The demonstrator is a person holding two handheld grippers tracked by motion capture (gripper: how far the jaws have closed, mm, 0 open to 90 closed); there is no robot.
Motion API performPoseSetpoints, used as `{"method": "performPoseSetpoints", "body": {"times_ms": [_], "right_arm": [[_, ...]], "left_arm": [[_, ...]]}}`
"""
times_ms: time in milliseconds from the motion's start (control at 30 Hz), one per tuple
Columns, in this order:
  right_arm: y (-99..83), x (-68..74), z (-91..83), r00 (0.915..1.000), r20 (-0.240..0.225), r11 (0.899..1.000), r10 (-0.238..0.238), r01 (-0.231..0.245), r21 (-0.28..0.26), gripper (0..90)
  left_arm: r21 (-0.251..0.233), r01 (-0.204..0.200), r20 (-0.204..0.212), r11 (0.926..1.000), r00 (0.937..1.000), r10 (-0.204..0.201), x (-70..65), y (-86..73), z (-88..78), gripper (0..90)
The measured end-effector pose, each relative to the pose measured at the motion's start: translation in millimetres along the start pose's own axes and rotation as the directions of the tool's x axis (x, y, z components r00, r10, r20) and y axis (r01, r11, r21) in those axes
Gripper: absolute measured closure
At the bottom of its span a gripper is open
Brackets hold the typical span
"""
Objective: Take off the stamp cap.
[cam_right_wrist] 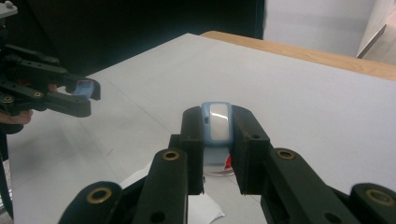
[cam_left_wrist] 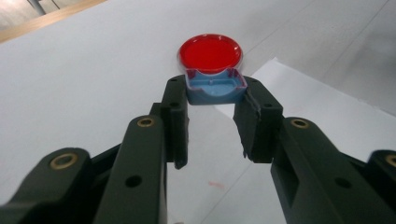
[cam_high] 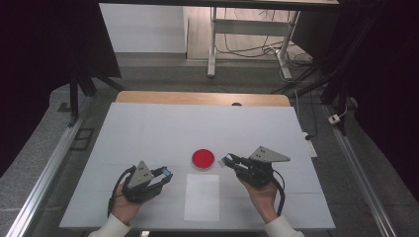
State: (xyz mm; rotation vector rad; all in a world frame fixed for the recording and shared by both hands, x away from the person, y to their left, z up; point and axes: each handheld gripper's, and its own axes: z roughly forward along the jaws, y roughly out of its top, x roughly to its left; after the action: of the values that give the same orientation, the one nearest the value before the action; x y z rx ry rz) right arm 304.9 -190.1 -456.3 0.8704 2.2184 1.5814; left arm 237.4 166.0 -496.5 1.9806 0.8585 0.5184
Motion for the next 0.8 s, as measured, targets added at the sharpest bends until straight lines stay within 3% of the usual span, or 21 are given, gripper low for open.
{"method": "performPoseSetpoints", "body": {"times_ms": [533, 800], "right_arm": [[-0.2, -1.5, -1.9, 0.9999, 0.001, 1.000, -0.013, 0.013, 0.003, 75.5], [-1.3, -1.9, 0.3, 0.9998, -0.001, 1.000, -0.022, 0.022, 0.010, 75.5]], "left_arm": [[0.003, 0.068, -0.048, 0.9977, 0.9966, -0.068, 14.3, -29.0, -32.7, 65.7], [-0.003, 0.118, -0.086, 0.9930, 0.9893, -0.118, 23.9, -44.7, -50.0, 65.7]]}}
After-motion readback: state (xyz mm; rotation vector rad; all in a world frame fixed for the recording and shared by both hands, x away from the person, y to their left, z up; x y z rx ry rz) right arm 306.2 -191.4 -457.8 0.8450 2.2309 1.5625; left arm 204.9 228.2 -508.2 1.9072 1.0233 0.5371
